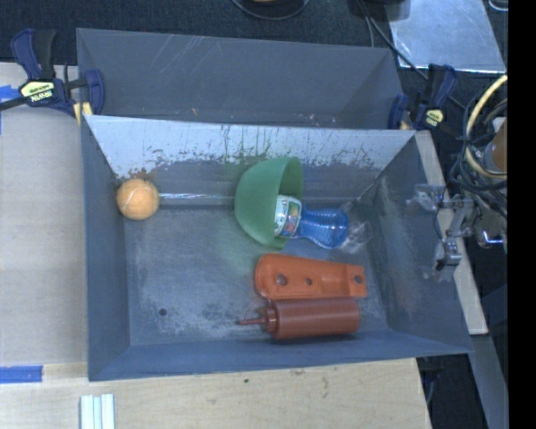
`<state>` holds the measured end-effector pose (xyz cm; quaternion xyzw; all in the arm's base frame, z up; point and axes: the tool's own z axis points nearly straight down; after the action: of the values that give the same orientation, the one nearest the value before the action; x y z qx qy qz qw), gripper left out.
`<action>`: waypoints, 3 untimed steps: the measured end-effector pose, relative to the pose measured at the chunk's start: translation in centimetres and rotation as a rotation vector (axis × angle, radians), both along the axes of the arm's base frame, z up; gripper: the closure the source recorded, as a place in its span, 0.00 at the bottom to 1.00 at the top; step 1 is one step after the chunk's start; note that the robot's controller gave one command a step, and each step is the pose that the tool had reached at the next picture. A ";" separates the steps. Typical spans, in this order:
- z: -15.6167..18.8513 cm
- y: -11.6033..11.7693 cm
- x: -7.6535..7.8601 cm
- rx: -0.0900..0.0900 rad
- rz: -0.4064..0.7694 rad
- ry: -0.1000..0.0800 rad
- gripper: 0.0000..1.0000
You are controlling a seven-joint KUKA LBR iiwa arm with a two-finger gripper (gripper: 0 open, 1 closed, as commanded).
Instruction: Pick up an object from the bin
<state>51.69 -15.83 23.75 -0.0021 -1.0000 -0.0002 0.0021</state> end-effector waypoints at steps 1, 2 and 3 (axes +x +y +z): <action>0.5 0.1 0.2 -0.002 0.004 -0.008 0.00; -10.6 5.2 1.5 0.003 0.122 0.003 0.00; -10.8 3.4 -0.5 -0.003 0.027 -0.010 0.00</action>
Offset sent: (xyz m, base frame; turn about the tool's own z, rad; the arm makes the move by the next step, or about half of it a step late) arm 0.0155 0.0501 -0.1018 -0.1179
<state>51.16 -12.46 12.94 0.0114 -0.9999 0.0011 -0.0028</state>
